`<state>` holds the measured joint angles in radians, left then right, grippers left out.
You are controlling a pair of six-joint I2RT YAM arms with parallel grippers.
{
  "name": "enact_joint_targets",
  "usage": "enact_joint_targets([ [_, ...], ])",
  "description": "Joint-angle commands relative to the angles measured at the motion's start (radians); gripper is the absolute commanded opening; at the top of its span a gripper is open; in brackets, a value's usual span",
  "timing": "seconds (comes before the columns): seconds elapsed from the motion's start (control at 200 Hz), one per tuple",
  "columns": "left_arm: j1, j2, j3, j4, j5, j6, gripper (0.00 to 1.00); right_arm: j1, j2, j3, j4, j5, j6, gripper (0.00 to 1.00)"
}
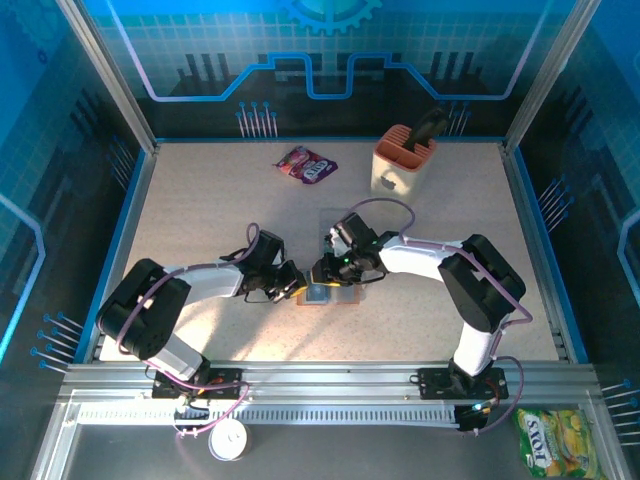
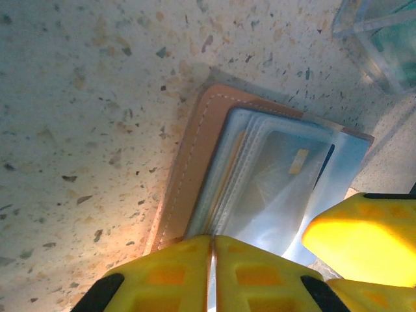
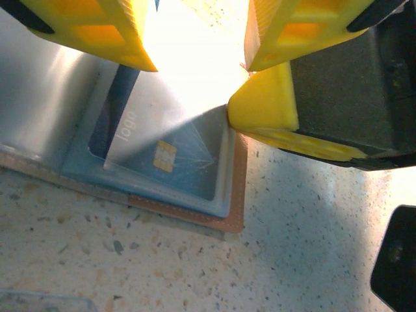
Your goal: Take the credit cards out of the card holder
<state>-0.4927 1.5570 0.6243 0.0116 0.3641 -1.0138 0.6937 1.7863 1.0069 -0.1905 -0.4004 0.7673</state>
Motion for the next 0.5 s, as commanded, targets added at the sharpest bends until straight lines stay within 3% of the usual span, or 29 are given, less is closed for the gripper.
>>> enact_joint_targets([
  [0.0,0.008,0.022,-0.021,-0.012,-0.006,0.017,0.12,0.013,0.013,-0.017,0.01,0.007,0.01,0.4],
  [0.495,0.008,0.023,-0.023,-0.014,-0.007,0.02,0.11,0.013,0.004,-0.022,-0.05,0.064,-0.028,0.4],
])
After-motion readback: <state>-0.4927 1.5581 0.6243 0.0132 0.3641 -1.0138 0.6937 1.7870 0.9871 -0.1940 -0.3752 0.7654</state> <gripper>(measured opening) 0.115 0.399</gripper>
